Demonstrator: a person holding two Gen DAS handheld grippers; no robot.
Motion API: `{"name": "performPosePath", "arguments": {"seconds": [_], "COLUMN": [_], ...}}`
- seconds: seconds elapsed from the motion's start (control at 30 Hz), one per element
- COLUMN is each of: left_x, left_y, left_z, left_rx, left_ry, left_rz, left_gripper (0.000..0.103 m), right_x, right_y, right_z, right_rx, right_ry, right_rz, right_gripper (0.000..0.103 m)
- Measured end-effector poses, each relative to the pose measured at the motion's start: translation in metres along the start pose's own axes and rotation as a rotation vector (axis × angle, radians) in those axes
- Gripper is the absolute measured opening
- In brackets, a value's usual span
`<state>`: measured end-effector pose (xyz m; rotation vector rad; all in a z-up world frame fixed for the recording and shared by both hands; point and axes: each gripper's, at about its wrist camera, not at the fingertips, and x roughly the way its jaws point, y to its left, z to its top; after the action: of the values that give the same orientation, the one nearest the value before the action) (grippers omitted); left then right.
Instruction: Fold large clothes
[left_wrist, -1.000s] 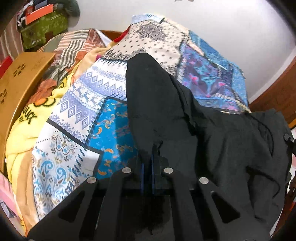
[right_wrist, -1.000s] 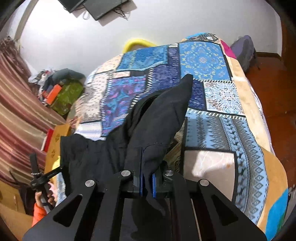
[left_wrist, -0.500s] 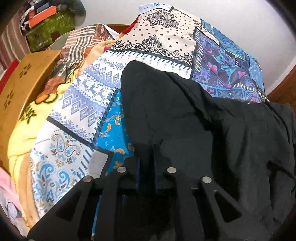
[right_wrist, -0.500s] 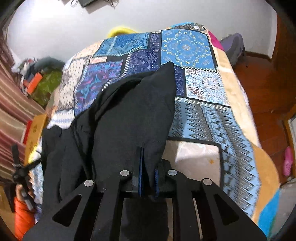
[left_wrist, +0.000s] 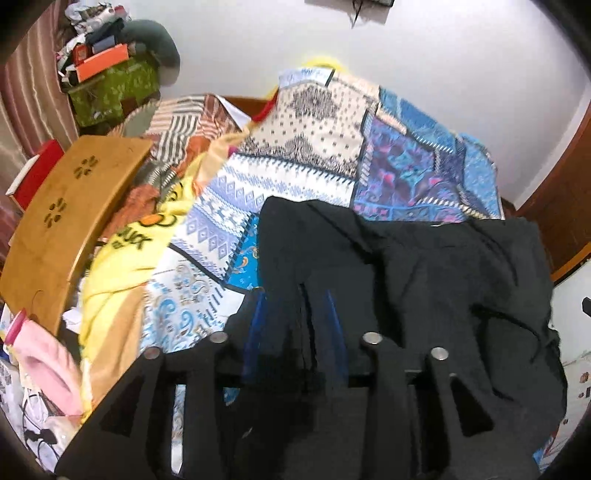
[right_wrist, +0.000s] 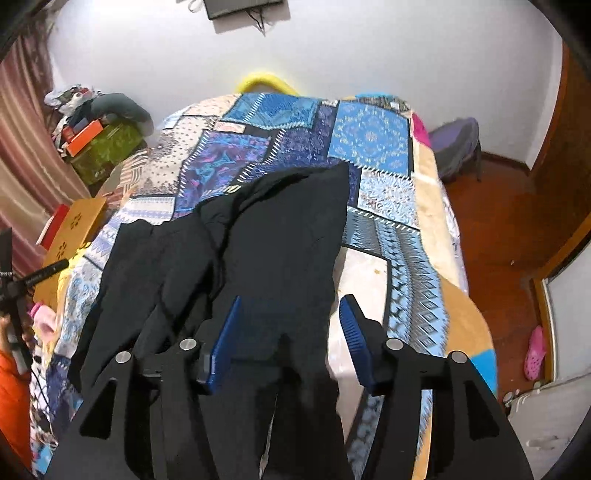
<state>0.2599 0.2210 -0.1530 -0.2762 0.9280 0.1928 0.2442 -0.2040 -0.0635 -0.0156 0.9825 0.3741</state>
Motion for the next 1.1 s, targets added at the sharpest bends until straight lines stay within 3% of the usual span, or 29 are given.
{"name": "performPosePath", "arguments": {"seconds": [0.07, 0.23, 0.47, 0.7, 0.8, 0.9, 1.1], "left_x": [-0.015, -0.036, -0.009, 0.02, 0.031, 0.038, 0.059], "left_y": [0.002, 0.022, 0.058, 0.096, 0.104, 0.099, 0.095], "left_z": [-0.006, -0.041, -0.106, -0.16, -0.172, -0.179, -0.19], "left_rx": [0.01, 0.006, -0.029, -0.132, -0.2, -0.207, -0.255], "left_ry": [-0.016, 0.014, 0.19, 0.328, 0.373, 0.389, 0.425], "left_rz": [0.007, -0.04, 0.025, 0.016, -0.063, -0.103, -0.17], "left_gripper": [0.05, 0.063, 0.063, 0.063, 0.063, 0.063, 0.077], "right_x": [-0.012, -0.027, -0.014, 0.012, 0.019, 0.027, 0.038], "right_y": [0.003, 0.007, 0.0, -0.016, -0.024, -0.034, -0.046], "right_z": [-0.006, -0.027, -0.06, -0.093, -0.1, -0.102, -0.106], "right_rx": [-0.007, -0.036, -0.006, 0.056, 0.089, 0.151, 0.251], "right_ry": [-0.009, -0.035, 0.033, 0.145, 0.168, 0.202, 0.215], "right_rz": [-0.001, -0.016, -0.007, 0.001, 0.023, 0.09, 0.185], "right_gripper": [0.063, 0.07, 0.07, 0.07, 0.07, 0.071, 0.074]}}
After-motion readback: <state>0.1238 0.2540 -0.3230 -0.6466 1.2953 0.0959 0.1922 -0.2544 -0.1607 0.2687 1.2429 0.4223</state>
